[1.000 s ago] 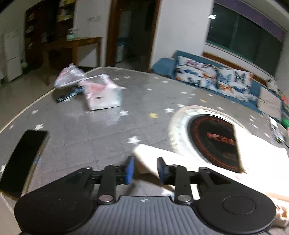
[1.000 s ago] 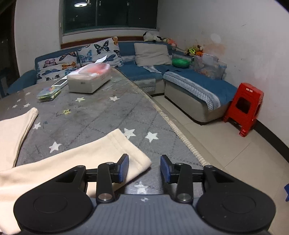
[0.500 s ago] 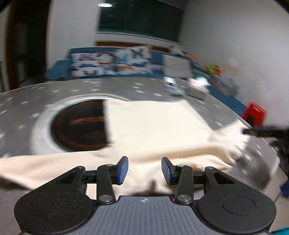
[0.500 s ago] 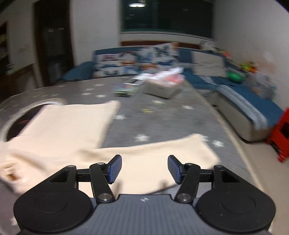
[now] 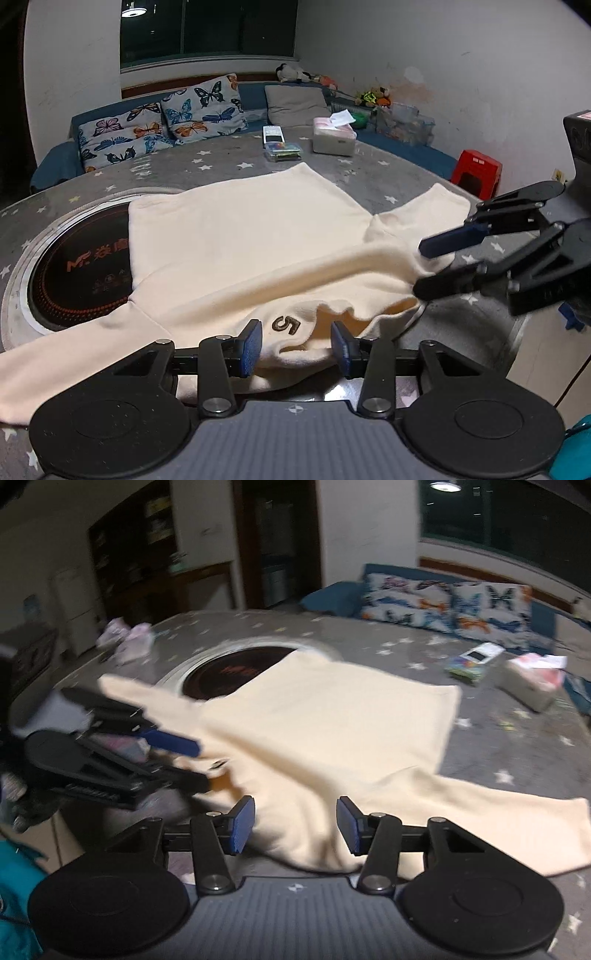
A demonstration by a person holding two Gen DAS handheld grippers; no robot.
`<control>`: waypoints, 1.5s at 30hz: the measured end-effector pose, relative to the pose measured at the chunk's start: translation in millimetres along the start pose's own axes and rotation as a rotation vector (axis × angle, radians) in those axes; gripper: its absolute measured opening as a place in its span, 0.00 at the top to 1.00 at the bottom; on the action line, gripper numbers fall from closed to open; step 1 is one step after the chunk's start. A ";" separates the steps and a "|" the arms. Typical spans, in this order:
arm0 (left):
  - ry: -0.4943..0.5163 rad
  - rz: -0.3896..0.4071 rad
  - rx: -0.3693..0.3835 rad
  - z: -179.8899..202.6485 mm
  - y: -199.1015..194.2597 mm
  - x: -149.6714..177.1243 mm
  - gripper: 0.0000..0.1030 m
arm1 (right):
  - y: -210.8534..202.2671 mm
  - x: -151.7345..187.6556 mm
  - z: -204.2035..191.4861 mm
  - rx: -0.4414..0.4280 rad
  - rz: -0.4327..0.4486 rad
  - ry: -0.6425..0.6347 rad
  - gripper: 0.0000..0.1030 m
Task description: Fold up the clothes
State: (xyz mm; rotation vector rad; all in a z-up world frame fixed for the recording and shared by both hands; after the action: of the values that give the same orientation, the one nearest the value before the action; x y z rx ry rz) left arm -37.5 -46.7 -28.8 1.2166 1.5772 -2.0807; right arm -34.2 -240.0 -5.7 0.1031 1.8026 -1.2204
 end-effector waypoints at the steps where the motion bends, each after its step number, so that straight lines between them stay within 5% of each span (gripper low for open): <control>1: 0.006 -0.001 0.005 0.4 0.4 0.8 0.67 | 3.0 2.4 -3.1 -0.008 -0.012 -0.010 0.55; 5: 0.030 0.004 0.006 5.3 6.5 -0.7 0.91 | 13.0 8.2 -13.5 -0.019 -0.035 -0.041 0.71; 8: 0.029 0.018 0.009 5.2 3.1 -2.4 0.98 | 17.0 9.3 -15.4 -0.003 -0.046 -0.040 0.90; 11: 0.032 0.052 0.032 7.5 -12.9 -6.1 0.99 | 7.2 7.5 -18.1 -0.013 -0.025 -0.055 0.94; 17: 0.049 0.035 0.117 14.9 -28.9 3.5 0.99 | -13.4 14.2 -34.3 -0.078 -0.045 -0.111 0.95; 22: 0.041 -0.009 0.093 6.8 -24.4 10.1 0.96 | -9.0 9.2 -33.6 -0.086 -0.044 -0.117 0.92; 24: 0.033 0.019 0.064 0.1 -28.2 4.5 0.93 | -7.2 7.2 -33.4 -0.090 -0.044 -0.119 0.89; 26: 0.031 0.027 0.034 -2.9 -26.2 1.9 0.75 | -5.5 5.1 -33.1 -0.093 -0.044 -0.121 0.87; 29: 0.037 0.004 0.029 -0.1 -17.2 6.7 0.65 | -2.8 2.1 -32.7 -0.098 -0.044 -0.124 0.78; 33: 0.079 -0.025 -0.002 7.8 -4.7 14.6 0.70 | 0.7 -1.9 -32.2 -0.104 -0.044 -0.129 0.74; 35: 0.062 -0.037 -0.006 5.2 -0.3 15.6 0.93 | 5.0 -3.8 -32.1 -0.106 -0.042 -0.128 0.73; 40: 0.033 0.007 0.062 6.1 -22.0 8.4 0.96 | 18.5 -8.4 -32.1 -0.109 -0.036 -0.121 0.73; 45: 0.027 -0.035 0.079 6.9 -16.3 18.3 0.95 | 32.1 -13.0 -32.1 -0.113 -0.029 -0.114 0.73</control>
State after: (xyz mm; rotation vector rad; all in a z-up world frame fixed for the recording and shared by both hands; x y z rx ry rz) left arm -62.4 -41.7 -31.0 1.2567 1.5520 -2.1760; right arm -30.6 -194.1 -15.9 -0.0566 1.7739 -1.1196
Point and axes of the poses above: each gripper's, at about its wrist camera, not at the fingertips, and y roughly the way its jaws point, z to its right, x to its underside, the point moved 5 cm from there along y, roughly the way its jaws point, and after that the axes turned 1 degree about -z, right-handed, at the moved point
